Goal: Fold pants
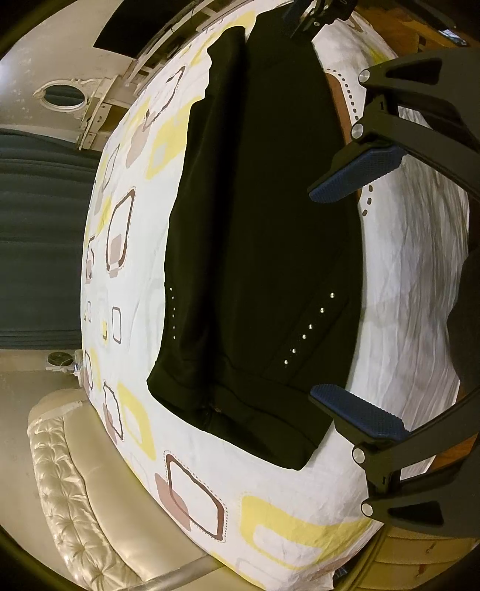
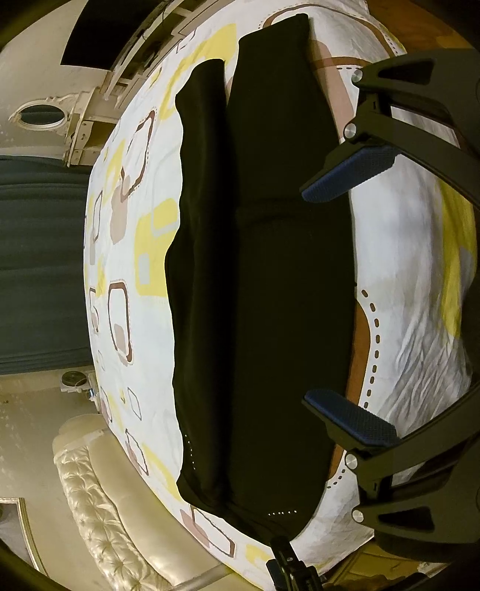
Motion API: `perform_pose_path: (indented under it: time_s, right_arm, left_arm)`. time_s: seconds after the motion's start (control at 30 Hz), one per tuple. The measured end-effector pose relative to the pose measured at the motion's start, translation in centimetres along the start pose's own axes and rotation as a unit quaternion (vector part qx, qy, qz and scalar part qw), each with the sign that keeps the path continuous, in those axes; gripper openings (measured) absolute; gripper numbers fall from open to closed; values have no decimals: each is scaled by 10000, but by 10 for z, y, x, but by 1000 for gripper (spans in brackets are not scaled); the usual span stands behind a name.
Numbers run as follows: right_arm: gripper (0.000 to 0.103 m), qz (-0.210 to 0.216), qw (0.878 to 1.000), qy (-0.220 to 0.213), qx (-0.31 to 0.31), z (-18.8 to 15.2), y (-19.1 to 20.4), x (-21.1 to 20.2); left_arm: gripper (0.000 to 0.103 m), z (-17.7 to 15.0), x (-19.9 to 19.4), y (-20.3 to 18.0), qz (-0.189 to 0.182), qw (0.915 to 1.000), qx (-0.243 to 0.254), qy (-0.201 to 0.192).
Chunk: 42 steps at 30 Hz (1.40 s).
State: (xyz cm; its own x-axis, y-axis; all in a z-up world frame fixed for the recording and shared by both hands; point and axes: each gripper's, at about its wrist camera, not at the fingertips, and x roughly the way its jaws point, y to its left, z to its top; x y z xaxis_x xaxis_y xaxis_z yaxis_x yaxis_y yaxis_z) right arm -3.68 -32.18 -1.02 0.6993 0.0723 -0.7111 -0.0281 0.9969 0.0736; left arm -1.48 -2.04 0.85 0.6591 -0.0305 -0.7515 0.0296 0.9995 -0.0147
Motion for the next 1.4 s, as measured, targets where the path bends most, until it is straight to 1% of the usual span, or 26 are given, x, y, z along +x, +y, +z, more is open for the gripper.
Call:
perform_pose_path:
  time_s: [0.5, 1.4]
  right_arm:
    - [101, 14, 10000, -12, -96, -1, 8, -1]
    - [101, 29, 9999, -3, -107, -1, 9, 1]
  left_arm:
    - [98, 1, -4, 0, 21, 10000, -43, -32]
    - [98, 0, -4, 0, 49, 10000, -37, -48]
